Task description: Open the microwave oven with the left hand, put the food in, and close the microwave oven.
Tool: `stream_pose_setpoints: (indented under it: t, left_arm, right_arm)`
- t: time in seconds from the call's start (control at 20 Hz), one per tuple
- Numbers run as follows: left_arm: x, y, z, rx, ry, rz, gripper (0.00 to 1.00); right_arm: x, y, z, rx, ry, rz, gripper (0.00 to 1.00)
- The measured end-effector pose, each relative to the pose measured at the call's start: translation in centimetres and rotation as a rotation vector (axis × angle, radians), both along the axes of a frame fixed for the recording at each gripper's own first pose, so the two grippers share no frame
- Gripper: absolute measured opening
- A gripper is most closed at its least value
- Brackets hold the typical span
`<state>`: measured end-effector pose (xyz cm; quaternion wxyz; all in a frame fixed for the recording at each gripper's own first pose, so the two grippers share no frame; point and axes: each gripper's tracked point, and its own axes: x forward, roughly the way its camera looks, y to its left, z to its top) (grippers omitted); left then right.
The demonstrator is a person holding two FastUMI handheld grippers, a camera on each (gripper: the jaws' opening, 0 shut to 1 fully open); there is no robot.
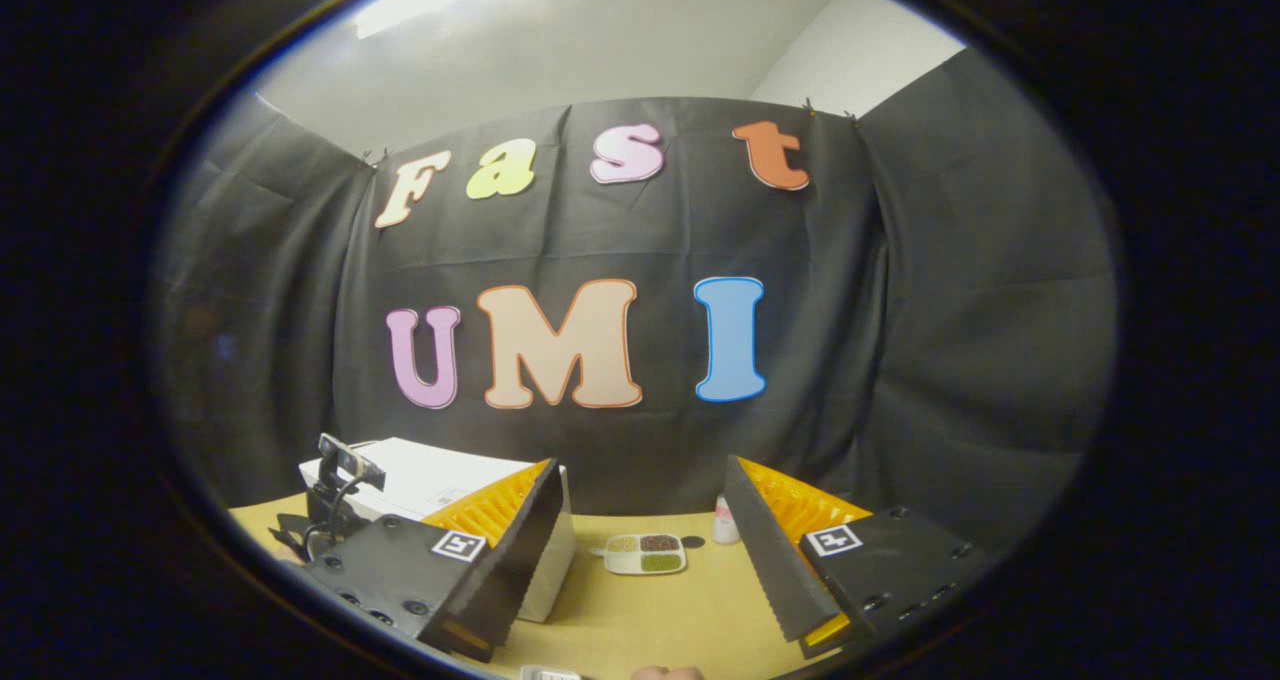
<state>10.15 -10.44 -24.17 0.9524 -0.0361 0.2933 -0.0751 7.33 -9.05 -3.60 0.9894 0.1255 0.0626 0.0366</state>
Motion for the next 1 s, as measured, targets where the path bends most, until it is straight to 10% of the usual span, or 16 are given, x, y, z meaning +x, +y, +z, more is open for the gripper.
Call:
stream_pose_setpoints:
  t: [1.0]
  left_arm:
    - [-6.4, 6.1, 25.5, -0.095, -0.453, 0.102, 0.0]
  right_arm:
    - [-1.0, 2.1, 1.7, 0.01, -0.028, 0.003, 0.94]
